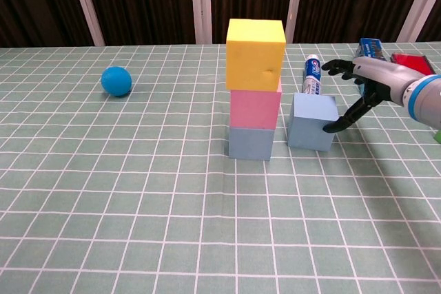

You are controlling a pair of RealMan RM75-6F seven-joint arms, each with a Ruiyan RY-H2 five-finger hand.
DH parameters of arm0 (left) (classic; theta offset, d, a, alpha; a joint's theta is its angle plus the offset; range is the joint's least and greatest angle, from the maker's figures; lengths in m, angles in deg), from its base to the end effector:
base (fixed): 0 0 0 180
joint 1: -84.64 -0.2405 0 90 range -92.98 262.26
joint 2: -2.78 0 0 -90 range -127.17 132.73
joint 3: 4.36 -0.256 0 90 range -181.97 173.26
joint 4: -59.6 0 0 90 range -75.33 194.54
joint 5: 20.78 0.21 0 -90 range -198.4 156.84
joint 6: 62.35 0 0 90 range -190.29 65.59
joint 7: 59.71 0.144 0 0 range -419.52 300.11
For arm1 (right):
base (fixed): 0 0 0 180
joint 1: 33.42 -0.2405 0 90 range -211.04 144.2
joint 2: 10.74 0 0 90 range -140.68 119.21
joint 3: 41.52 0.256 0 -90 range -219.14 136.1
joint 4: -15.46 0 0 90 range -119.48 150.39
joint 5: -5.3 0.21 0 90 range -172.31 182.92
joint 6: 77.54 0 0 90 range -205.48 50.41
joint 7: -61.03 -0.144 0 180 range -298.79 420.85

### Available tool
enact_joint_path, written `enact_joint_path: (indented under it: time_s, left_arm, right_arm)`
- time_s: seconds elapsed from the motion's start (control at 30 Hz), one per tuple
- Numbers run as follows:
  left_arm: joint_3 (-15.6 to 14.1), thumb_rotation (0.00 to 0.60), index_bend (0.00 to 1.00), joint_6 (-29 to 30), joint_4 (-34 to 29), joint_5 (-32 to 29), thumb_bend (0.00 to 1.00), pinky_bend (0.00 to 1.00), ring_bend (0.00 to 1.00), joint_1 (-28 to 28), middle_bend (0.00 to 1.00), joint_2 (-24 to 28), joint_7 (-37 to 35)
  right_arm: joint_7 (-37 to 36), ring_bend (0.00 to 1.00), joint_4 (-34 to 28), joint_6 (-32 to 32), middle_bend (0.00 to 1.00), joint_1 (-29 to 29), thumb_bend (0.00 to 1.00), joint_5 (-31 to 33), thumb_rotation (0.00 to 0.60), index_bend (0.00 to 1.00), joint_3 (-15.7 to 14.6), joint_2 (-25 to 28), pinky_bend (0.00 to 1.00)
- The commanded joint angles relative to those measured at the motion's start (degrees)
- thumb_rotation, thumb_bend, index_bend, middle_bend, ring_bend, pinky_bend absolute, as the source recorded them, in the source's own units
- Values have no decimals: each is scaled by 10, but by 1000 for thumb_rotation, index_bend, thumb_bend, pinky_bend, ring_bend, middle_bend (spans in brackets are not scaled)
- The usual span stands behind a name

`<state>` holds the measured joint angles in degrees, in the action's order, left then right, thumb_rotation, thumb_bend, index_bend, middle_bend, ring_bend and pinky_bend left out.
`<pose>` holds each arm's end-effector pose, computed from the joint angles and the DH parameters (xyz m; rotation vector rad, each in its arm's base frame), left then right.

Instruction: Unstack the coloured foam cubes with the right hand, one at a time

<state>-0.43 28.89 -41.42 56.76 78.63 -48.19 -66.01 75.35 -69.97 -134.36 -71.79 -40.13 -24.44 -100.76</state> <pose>-0.3315 0.1205 0.2415 -1.0793 -0.9608 -0.7970 -0.1826 -0.3546 -0.0032 1.4403 -1.3853 0.9596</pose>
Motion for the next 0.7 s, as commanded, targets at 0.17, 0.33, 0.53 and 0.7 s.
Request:
enact_joint_path:
  time_s: [0.17,0.33,0.53,0.7]
  left_arm:
    - [1,600,119,0,-1,-1,255,0,0,0,0,0,0]
    - [2,600,119,-1,0,-3,255,0,0,0,0,1,-4]
    - [2,600,119,-3,0,-3,255,0,0,1,0,2,-6]
    - [3,600,119,-3,1,-4,255,0,0,0,0,3,-10]
  right_arm:
    - [10,80,24,4,65,-10,77,17,600,0,-3,-22,0]
    - [16,161,36,-16,65,-13,77,7,600,0,-2,-43,0]
    - [13,233,42,-34,89,-16,76,-3,600,0,6,-60,0]
    - [23,258,42,-46,153,-19,76,-6,600,0,8,-69,0]
